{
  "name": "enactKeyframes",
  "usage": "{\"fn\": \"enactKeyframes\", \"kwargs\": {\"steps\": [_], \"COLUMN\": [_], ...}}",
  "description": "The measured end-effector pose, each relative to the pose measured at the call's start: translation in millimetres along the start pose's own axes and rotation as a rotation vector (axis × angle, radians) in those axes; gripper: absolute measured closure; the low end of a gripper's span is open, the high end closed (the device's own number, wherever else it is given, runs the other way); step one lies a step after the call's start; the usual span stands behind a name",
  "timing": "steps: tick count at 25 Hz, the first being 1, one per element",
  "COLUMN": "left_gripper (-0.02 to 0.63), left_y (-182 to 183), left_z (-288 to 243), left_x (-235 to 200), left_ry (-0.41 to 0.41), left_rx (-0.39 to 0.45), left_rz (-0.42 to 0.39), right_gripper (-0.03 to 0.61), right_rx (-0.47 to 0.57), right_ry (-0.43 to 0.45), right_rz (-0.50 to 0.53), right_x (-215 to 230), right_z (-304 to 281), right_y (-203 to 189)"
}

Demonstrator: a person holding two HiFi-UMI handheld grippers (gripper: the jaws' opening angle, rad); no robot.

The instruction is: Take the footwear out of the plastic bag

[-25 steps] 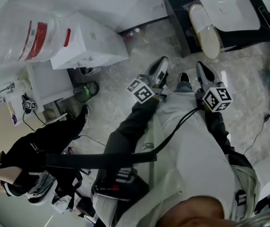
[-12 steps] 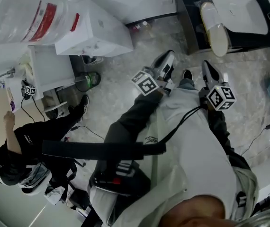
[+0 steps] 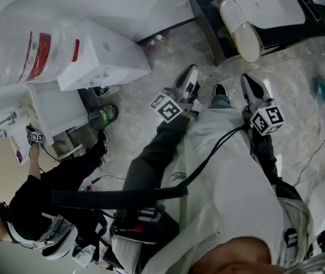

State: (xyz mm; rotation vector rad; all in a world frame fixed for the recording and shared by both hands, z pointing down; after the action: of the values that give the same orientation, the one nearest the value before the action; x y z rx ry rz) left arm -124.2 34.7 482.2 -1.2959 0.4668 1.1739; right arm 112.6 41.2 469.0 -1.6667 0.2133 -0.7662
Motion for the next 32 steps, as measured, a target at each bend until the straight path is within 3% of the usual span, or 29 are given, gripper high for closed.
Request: {"fn": "enactKeyframes", "kwargs": {"steps": [3, 5, 10, 13, 16, 18, 22, 27, 32], "left_gripper": [0.615, 0.615, 0.617, 0.617, 0.617, 0.617, 0.617, 0.615, 0.614], "left_y": [-5, -9, -21, -27, -28, -27, -29, -29, -23], "left_z": [-5, -9, -17, -19, -22, -26, -34, -41, -42], "left_x": [-1, -1, 2, 2, 2, 1, 1, 3, 3], "left_ry": [-0.004, -0.009, -0.026, -0.017, -0.013, -0.013, -0.017, -0.003, 0.020], "left_rx": [-0.014, -0.022, -0.057, -0.074, -0.067, -0.054, -0.039, -0.016, 0.026], "left_rz": [0.002, 0.004, 0.009, 0.002, -0.010, -0.015, -0.027, -0.062, -0.086], "right_gripper": [0.577, 0.577, 0.563, 0.514, 0.399, 0.312, 0.238, 0.229, 0.230], "right_rx": [0.014, 0.044, 0.128, 0.123, 0.061, 0.026, -0.036, -0.101, -0.062], "right_ry": [0.008, -0.041, -0.211, -0.262, -0.314, -0.339, -0.338, -0.311, -0.289], "right_rz": [0.106, 0.106, -0.115, -0.166, -0.158, -0.206, -0.308, -0.387, -0.456], "right_x": [5, 16, 68, 97, 118, 131, 152, 179, 194], "right_z": [6, 10, 19, 21, 18, 14, -1, -28, -47], "right_y": [11, 13, 6, -1, -12, -24, -49, -71, -80]}}
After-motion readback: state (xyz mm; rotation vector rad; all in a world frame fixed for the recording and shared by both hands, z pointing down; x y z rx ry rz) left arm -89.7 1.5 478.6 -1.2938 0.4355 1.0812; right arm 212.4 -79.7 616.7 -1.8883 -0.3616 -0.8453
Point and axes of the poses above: the fingertips, and each gripper's own axes: z backward along the fingers, x to its right, y out of its top, the point moved 5 cm from there along z, backward along the fingers, and after that the axes turned 14 degrees about x, right-handed, at the moved point
